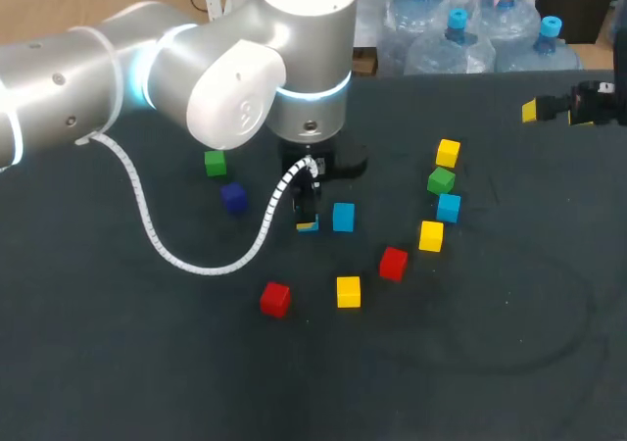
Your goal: Place the blue cubes, place green cubes on the blue cubes, place the yellow cubes on the green cubes, then place the red cubes on the yellow cubes, and place purple cube on the red cubes.
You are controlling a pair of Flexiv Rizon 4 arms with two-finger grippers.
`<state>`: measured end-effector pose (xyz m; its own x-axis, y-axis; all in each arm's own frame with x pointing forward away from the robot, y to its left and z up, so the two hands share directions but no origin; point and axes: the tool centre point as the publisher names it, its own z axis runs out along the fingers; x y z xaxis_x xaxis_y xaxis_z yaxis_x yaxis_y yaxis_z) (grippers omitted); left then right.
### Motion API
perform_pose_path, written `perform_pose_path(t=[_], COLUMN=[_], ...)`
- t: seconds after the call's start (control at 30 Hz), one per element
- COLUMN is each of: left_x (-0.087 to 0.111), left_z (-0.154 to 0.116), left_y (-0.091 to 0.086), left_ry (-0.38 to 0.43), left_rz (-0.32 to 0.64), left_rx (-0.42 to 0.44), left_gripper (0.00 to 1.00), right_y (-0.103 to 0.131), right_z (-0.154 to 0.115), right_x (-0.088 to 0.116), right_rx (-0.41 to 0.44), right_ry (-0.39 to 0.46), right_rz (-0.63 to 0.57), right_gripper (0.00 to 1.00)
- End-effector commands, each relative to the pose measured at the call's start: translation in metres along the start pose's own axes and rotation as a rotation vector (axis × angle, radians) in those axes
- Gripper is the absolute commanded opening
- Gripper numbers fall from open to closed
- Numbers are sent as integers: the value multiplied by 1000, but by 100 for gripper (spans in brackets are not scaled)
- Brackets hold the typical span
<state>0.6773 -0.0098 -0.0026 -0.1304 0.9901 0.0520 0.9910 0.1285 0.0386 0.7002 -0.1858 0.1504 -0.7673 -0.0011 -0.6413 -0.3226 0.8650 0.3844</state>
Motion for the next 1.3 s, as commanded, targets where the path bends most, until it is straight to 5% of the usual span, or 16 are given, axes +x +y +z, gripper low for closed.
perform_pose_path(t=[0.03, 0.07, 0.1, 0.13, 0.5, 0.93, 1.3], left_x=[1, 1, 1, 2, 12, 69, 62], left_z=[0, 0, 0, 0, -13, -24, -4], left_y=[-3, -3, -4, -5, -14, -9, -15], left_ry=[-9, -11, -13, -17, -56, -85, -62], left_rz=[4, 2, -3, -3, -28, -157, -100], left_rx=[4, 8, 13, 15, -14, -75, -46], left_gripper=[20, 41, 85, 100, 100, 100, 100], right_y=[1, 1, 1, 1, 1, 1, 1], right_z=[0, 0, 0, 0, 0, 0, 0], right_x=[0, 0, 0, 0, 0, 0, 0], right_rx=[3, 3, 3, 3, 3, 3, 3], right_ry=[-1, -1, -1, -1, -1, -1, -1], right_rz=[0, 0, 0, 0, 0, 0, 0], right_gripper=[100, 100, 100, 100, 100, 100, 100])
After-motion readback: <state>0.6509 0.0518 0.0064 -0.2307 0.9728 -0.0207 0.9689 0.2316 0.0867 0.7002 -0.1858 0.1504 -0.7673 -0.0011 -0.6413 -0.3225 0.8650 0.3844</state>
